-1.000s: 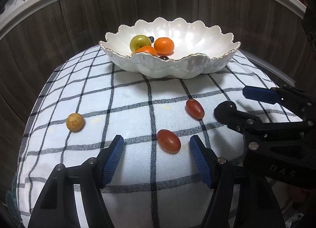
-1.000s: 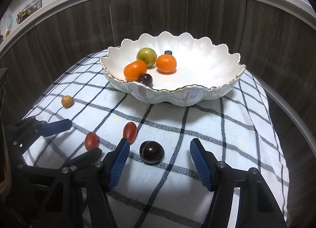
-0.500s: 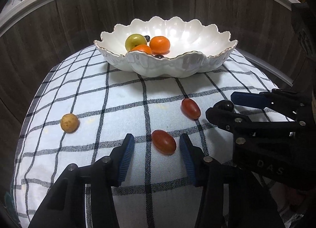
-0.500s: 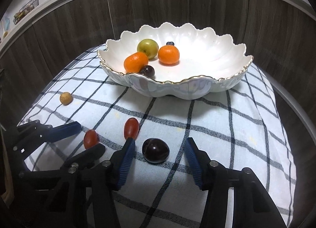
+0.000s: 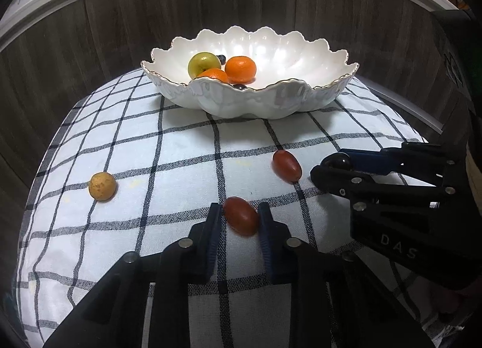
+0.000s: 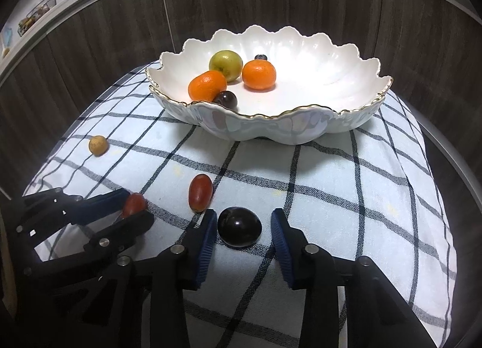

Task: Organize fruits
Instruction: 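Grasp a red grape with the left tool while the right tool grasps the dark grape, then carry the red grape with the left tool while the right tool carries the dark grape, then open the left tool to drop the red grape while the right tool drops the dark grape into the bowl, then move both open tools back toward the small tan fruit and the other red grape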

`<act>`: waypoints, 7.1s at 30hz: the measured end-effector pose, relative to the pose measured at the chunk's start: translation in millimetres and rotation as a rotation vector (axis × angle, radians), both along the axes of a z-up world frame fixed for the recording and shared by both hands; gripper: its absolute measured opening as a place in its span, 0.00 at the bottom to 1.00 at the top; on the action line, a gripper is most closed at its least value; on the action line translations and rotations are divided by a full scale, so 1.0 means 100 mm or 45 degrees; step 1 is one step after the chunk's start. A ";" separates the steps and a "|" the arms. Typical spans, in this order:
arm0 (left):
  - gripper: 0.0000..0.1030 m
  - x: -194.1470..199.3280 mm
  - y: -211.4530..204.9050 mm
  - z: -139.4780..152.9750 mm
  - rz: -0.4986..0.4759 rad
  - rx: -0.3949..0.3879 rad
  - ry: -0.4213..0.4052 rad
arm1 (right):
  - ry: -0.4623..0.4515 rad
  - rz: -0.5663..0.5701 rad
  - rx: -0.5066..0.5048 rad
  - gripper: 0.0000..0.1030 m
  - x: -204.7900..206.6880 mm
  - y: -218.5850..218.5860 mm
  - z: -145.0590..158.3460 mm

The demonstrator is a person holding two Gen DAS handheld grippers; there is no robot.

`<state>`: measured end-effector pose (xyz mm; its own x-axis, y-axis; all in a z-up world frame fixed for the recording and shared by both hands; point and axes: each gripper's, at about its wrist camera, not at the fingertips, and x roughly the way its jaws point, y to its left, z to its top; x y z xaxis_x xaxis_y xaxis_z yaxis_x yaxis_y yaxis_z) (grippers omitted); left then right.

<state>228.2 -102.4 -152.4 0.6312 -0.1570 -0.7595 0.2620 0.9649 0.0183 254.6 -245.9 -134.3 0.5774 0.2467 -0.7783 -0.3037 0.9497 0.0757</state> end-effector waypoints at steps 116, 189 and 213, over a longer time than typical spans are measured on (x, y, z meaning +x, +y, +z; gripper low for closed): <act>0.23 1.51 -0.51 0.71 -0.040 -0.020 -0.003 | -0.143 -0.198 -0.020 0.28 1.17 -0.63 0.85; 0.72 0.26 0.89 0.64 0.156 0.052 -0.148 | -0.220 -0.263 -0.028 0.58 -0.12 0.39 0.73; 0.60 0.39 1.05 0.19 0.184 0.043 -0.053 | -0.143 -0.290 -0.080 0.57 -0.02 0.56 0.28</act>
